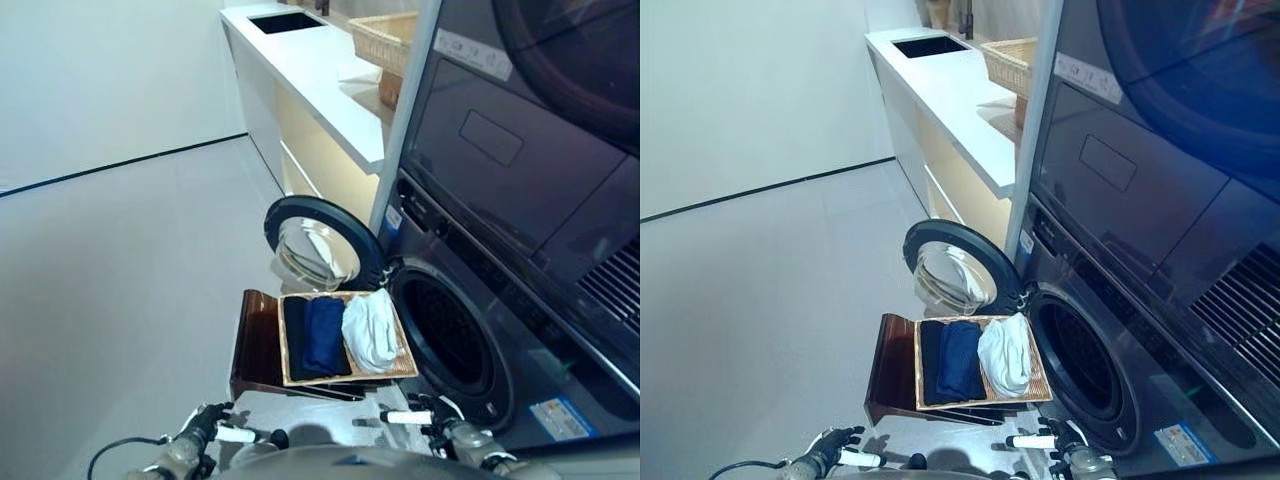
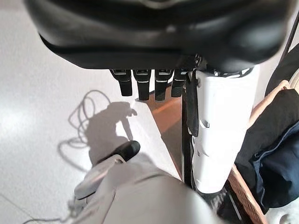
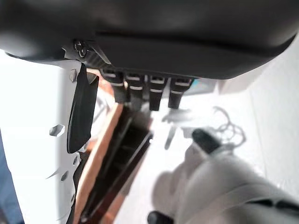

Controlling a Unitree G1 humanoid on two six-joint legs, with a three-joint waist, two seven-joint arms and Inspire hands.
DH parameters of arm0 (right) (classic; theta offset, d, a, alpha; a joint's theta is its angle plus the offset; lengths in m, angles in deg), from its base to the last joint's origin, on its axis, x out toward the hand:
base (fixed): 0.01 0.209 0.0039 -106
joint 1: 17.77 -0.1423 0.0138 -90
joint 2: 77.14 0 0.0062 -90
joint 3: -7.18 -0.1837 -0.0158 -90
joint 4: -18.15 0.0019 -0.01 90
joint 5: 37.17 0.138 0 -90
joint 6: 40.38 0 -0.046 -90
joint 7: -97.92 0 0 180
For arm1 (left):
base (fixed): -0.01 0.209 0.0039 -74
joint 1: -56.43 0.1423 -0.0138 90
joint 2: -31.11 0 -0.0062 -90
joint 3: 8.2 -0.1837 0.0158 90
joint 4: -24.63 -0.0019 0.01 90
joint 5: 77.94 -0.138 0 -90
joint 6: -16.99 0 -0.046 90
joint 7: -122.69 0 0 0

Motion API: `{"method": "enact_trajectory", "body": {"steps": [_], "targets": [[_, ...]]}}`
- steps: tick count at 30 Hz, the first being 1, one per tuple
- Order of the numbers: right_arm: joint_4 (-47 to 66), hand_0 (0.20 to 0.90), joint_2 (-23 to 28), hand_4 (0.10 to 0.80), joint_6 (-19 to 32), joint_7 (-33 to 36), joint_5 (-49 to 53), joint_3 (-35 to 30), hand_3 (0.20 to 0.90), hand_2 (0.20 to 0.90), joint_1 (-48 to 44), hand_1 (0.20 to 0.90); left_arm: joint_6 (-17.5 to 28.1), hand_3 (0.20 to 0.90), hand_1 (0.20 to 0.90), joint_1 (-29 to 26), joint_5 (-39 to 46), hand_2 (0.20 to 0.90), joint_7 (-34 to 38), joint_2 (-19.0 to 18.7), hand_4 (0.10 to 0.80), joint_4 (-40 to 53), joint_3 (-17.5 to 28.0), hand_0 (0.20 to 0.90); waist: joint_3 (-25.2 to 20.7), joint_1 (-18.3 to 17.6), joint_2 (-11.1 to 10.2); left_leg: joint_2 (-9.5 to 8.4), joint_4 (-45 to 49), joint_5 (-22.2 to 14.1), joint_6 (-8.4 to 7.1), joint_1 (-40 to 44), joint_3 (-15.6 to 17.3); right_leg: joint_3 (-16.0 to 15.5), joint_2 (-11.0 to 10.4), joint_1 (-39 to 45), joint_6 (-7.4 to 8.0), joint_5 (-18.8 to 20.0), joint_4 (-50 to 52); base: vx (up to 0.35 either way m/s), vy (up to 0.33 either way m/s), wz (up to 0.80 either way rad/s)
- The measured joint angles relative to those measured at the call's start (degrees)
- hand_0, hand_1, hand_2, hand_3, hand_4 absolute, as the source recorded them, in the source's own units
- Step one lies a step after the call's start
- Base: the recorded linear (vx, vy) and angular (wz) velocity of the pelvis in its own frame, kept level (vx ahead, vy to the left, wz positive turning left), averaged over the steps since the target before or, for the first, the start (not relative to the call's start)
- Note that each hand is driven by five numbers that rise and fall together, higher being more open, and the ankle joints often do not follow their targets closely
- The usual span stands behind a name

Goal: Pick up the clothes and place them into the washing machine

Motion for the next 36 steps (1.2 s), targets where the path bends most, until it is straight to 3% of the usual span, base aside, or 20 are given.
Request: {"method": "enact_trajectory", "body": {"steps": [10,15,20,26,28,30,36], "targets": [[0.4,0.9,2.4,0.8,0.1,0.6,1.6,0.3,0.9,0.9,-2.1,0.9,0.2,0.9,0.9,1.1,0.5,0.9,0.1,0.8,0.8,0.8,0.0,0.9,-2.1,0.3,0.6,0.11,-1.0,2.5,-0.36,-4.3,-3.6,-3.6,1.3,-0.1,-0.56,3.0,-5.9,-0.024,-0.001,0.18],[0.5,0.9,4.0,0.8,0.1,2.1,1.8,0.7,0.9,0.9,-8.0,0.9,0.3,0.9,0.9,-1.5,2.6,0.9,0.4,0.8,0.8,1.7,-0.3,0.9,0.2,0.2,1.1,0.11,1.6,3.9,-0.61,-12.1,-5.1,-4.2,1.6,-6.7,-0.94,4.0,-4.7,-0.151,0.0,0.12],[-0.5,0.9,5.6,0.8,0.2,5.0,2.9,2.2,0.9,0.9,-16.0,0.9,0.5,0.9,0.9,-4.8,4.8,0.9,2.4,0.7,0.8,5.1,-1.9,0.9,5.4,0.8,2.3,-0.17,2.9,4.4,-1.96,-17.7,-6.4,-5.0,0.7,-12.4,-1.7,3.7,-1.0,-0.066,0.043,0.14],[-3.4,0.9,6.2,0.8,0.0,7.1,3.4,3.3,0.9,0.9,-22.9,0.9,1.5,0.9,0.9,-4.7,7.3,0.9,2.9,0.4,0.8,9.7,-2.3,0.9,8.3,3.0,2.0,-2.21,2.8,4.4,-1.69,-20.0,-6.4,-3.3,-2.0,-17.6,-1.43,2.9,3.6,-0.019,0.063,0.0],[-5.3,0.9,6.8,0.8,0.0,8.5,3.4,3.4,0.9,0.9,-25.7,0.9,1.9,0.9,0.9,-2.4,8.2,0.9,3.0,-1.2,0.8,15.1,-2.4,0.9,8.9,3.3,2.1,-3.02,3.0,4.5,-1.56,-21.0,-6.5,-3.4,-2.9,-18.3,-1.05,2.7,4.1,-0.003,0.073,0.07],[-7.1,0.9,7.4,0.8,-0.1,10.0,3.3,3.3,0.9,0.9,-27.6,0.9,2.3,0.9,0.9,-2.1,8.5,0.9,3.0,-1.9,0.8,16.8,-2.4,0.9,9.6,3.7,2.4,-3.3,2.9,5.6,-0.51,-21.0,-6.4,-3.4,-3.1,-18.4,-0.96,2.9,4.1,0.002,0.059,0.04],[-10.1,0.9,8.3,0.8,-1.5,14.5,2.7,3.4,0.9,0.9,-32.6,0.9,2.6,0.9,0.9,-3.5,8.5,0.9,5.1,-3.2,0.8,16.7,-2.8,0.9,11.1,4.4,2.4,-4.03,2.7,5.5,-0.28,-21.0,-6.2,-3.2,-3.8,-18.4,-0.48,2.9,3.4,-0.001,0.046,0.0]]}}
